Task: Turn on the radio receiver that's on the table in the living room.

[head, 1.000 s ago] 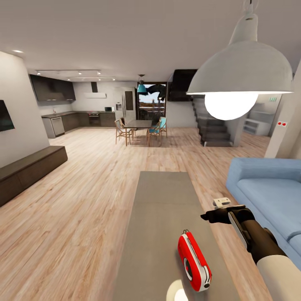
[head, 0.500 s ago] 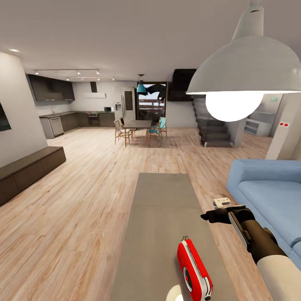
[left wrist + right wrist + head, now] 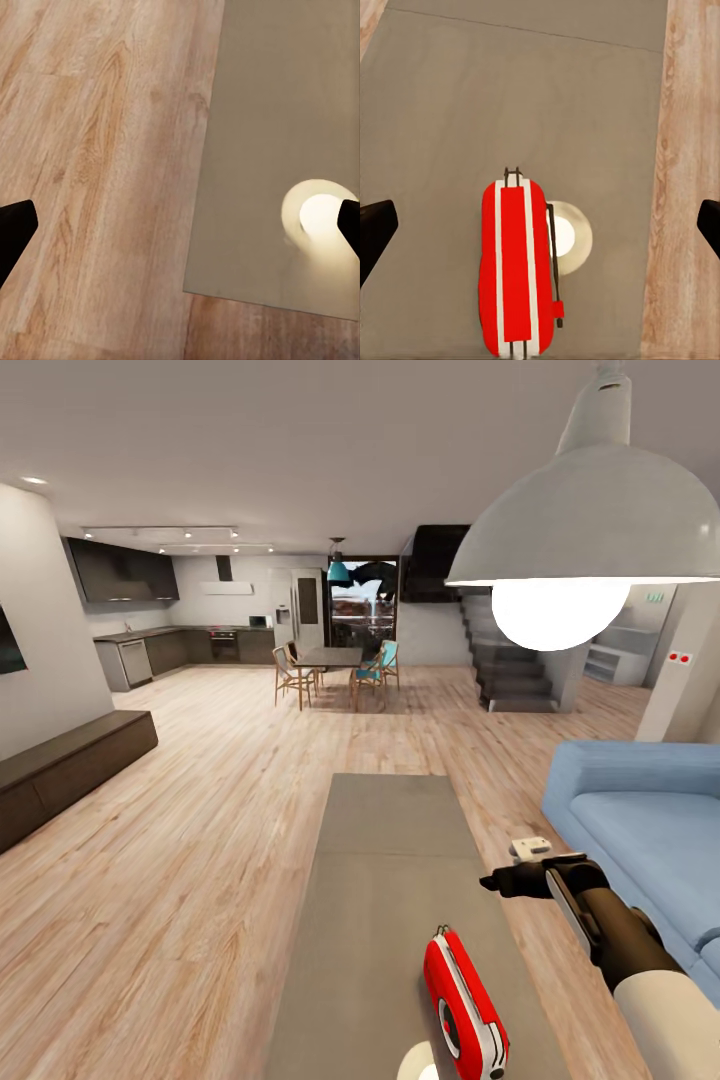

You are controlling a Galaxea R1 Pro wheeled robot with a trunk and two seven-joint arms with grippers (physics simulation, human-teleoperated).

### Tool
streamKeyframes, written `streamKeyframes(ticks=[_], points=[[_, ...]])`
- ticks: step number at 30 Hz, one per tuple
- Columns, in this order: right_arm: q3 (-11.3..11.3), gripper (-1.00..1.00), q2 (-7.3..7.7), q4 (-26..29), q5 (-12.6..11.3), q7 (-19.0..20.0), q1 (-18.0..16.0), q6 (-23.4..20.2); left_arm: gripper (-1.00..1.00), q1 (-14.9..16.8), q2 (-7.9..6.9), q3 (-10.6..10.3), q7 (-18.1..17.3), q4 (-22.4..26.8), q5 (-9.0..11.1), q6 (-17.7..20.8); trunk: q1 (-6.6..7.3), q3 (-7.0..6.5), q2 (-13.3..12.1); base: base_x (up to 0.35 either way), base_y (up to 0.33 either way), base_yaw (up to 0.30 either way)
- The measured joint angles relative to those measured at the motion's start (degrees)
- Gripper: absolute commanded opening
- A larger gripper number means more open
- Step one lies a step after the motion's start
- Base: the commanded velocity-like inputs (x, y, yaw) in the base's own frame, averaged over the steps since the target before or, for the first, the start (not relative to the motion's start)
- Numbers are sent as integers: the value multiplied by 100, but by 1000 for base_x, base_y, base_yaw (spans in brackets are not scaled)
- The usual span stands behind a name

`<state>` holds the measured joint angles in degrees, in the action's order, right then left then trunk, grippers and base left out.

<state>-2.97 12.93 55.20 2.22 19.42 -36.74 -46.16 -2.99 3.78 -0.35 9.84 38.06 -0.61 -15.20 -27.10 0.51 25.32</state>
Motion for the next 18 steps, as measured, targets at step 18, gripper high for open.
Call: streamKeyframes(ticks=[18], points=[[-42, 100, -772, -1055, 23, -1129, 0, -30, 100, 0, -2, 0, 4, 0, 0, -9, 0, 0, 0, 0, 0, 0]])
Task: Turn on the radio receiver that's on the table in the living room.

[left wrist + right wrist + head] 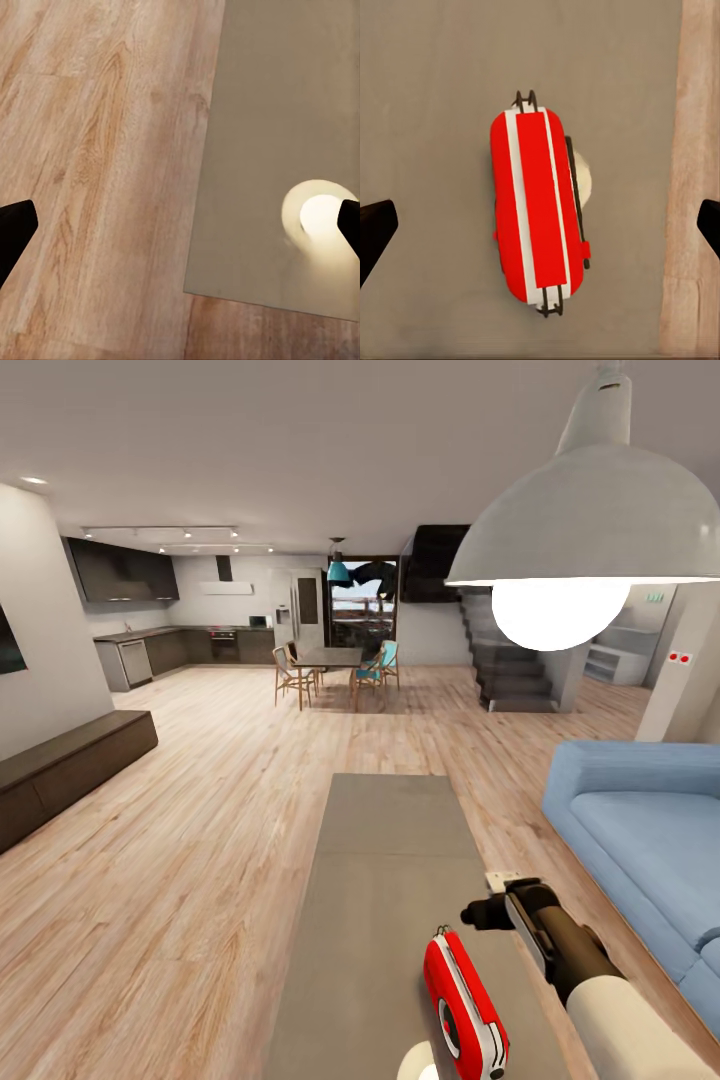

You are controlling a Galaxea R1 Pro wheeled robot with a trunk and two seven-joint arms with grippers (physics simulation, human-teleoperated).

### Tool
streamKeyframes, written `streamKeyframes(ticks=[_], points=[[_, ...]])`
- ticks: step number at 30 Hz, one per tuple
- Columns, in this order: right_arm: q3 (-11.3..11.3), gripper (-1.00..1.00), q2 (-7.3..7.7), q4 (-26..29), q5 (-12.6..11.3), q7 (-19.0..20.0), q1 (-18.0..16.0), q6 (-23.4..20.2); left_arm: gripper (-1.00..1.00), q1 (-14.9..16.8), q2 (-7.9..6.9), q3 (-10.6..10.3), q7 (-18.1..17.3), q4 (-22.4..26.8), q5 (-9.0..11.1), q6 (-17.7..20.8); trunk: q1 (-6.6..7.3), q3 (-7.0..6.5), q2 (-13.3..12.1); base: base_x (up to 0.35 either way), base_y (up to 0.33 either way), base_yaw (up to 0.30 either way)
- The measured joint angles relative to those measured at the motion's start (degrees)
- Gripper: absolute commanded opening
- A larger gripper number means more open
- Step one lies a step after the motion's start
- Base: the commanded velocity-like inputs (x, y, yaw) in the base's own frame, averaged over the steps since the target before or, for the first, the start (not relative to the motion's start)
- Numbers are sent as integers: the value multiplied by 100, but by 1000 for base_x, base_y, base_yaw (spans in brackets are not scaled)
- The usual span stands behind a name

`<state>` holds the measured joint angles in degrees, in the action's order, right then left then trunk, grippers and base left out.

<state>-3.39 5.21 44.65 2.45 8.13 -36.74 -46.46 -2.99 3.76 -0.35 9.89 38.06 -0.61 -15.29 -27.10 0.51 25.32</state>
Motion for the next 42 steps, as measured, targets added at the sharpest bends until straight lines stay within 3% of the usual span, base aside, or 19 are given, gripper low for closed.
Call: streamKeyframes(ticks=[2, 7, 19, 22, 25, 30, 32, 37, 42], points=[[-61, 100, -93, -64, 21, -194, 0, -22, 100, 0, 1, 0, -1, 0, 0, 0, 0, 0, 0, 0, 0, 0], [-174, 100, -168, -107, 57, -438, -3, -35, 100, 0, 5, 0, -3, 0, 0, 1, 0, 0, 0, 0, 0, 0], [-226, 100, -178, -80, 107, -401, -9, 47, 100, 0, 1, 0, -8, 0, 0, 0, 0, 0, 0, 0, 0, 0], [-415, 100, -167, -74, 106, -388, -9, 74, 100, 0, -2, 0, -33, 0, 7, -6, 0, 0, 0, 0, 0, 0], [-546, 100, -132, -78, 108, -273, -9, 365, 100, 0, -2, 0, -56, 0, 14, -3, 0, 0, 0, 0, 0, 0], [-600, 100, -75, -93, 136, 301, -9, 748, 100, 0, 1, 0, -66, 0, 17, -6, 0, 0, 0, 0, 0, 0], [-599, 100, 27, -96, 175, 414, -9, 795, 100, 0, -4, 0, -66, 0, 14, -8, 0, 0, 0, 0, 0, 0], [-593, 100, 236, -97, 205, 488, -9, 839, 100, 0, -4, 0, -66, 0, 11, -5, 0, 0, 0, 0, 0, 0], [-605, 100, 282, -97, 198, 502, -9, 849, 100, 0, -10, 0, -62, 0, 5, -1, 0, 0, 0, 0, 0, 0]])
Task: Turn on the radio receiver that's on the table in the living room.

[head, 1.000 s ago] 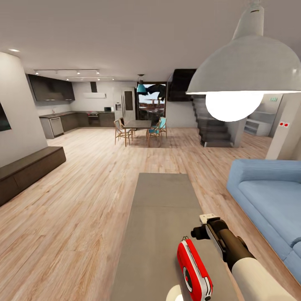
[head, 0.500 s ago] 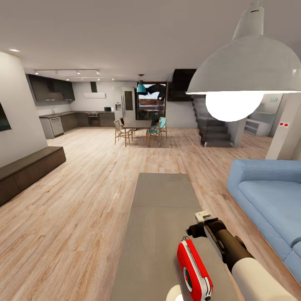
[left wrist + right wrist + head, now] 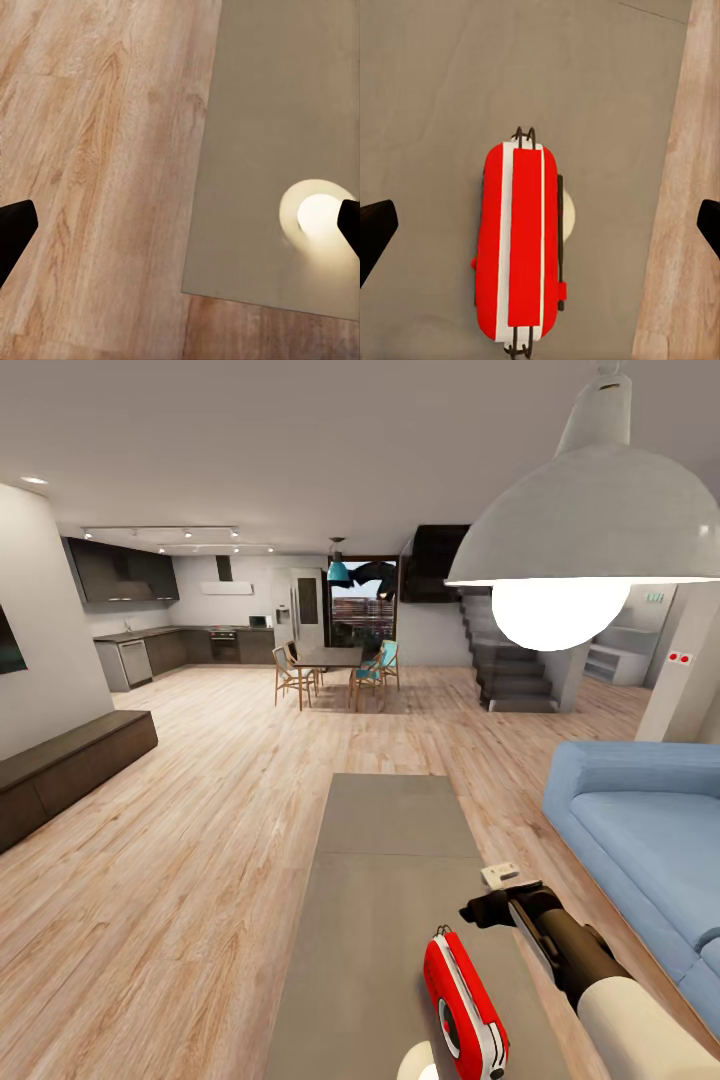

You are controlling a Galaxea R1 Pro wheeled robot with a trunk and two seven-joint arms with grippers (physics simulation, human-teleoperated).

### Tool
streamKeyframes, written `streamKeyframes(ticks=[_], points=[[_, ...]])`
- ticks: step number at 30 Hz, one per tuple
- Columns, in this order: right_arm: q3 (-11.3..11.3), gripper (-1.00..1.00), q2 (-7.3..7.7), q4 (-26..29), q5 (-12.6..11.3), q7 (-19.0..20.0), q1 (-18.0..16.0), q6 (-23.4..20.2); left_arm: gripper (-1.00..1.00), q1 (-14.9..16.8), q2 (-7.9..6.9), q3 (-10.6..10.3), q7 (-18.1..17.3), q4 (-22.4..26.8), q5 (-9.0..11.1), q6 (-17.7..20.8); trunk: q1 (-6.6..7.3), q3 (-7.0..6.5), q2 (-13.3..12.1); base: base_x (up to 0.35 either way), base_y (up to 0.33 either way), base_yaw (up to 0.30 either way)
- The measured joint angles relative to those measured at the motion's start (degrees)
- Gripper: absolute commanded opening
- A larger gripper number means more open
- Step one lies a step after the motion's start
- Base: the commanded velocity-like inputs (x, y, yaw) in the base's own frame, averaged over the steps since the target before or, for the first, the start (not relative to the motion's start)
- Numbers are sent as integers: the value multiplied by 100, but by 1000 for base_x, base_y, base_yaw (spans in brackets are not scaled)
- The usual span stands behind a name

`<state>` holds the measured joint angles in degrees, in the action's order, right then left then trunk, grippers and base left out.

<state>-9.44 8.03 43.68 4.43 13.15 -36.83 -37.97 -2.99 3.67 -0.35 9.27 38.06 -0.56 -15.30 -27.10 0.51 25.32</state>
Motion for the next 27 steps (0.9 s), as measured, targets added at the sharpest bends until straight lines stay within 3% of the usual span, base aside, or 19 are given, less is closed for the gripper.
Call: streamKeyframes(ticks=[27], points=[[1, 100, -18, 0, -40, 11, 0, 55, 100, 0, 8, 2, 38, -9, -3, 5, 0, 0, 0, -16, -49, 0]])
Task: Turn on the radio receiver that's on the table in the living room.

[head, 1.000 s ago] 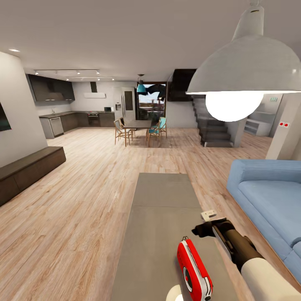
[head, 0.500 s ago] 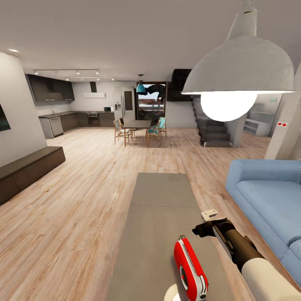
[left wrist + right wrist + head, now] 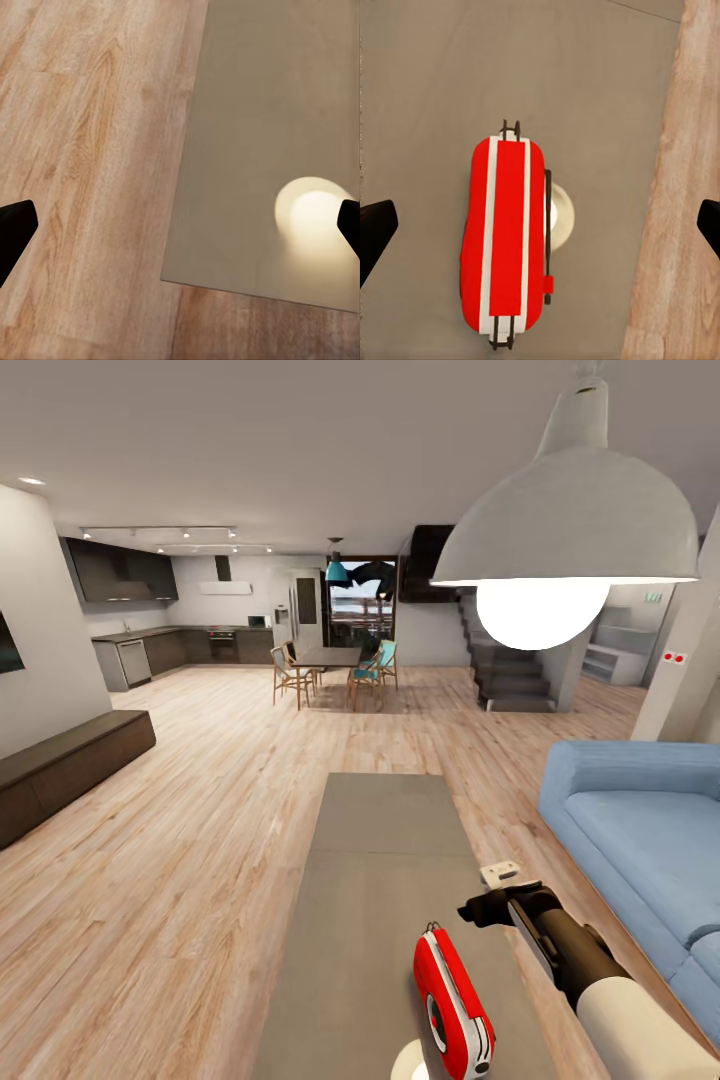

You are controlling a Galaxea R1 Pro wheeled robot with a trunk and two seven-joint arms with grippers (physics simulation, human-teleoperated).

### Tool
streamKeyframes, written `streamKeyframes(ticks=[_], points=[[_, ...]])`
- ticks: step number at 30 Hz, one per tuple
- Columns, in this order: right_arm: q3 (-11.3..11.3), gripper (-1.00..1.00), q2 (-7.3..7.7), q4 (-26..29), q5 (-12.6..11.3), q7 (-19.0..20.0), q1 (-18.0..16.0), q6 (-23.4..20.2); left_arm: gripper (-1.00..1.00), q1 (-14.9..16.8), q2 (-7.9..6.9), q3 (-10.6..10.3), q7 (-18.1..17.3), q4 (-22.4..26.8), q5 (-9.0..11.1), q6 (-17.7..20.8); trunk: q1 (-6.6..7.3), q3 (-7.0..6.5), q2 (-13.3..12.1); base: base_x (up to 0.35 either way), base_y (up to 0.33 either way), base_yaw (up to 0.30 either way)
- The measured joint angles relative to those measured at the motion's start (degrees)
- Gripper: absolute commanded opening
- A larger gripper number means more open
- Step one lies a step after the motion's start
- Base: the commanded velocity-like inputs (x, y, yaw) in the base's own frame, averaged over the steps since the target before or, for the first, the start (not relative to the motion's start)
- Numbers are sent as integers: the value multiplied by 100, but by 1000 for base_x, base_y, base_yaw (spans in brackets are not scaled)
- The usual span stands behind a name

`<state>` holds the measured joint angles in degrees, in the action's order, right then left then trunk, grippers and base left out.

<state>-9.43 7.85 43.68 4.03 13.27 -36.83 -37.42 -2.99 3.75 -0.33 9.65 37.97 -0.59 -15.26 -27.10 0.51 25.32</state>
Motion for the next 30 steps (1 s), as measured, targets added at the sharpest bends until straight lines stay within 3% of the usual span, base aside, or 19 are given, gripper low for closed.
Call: streamKeyframes(ticks=[4, 9, 15, 30], points=[[8, 100, -25, 0, -53, 0, 0, -2, 100, 0, 14, -8, -10, 0, 10, -8, 0, 0, 0, 0, 0, 0], [7, 100, -36, 0, -354, 0, 0, -2, 100, 0, 9, -11, -16, 0, 14, -19, 0, 0, 0, 0, 0, 0], [3, 100, -37, 0, -480, -4, 0, -2, 100, 0, 14, -11, -16, 0, 11, -21, 0, 0, 0, 0, 0, 0], [2, 100, -38, 0, -499, -10, 0, -2, 100, 0, 0, -11, 1, 0, -3, -21, -329, 269, 600, 0, 0, 0]])
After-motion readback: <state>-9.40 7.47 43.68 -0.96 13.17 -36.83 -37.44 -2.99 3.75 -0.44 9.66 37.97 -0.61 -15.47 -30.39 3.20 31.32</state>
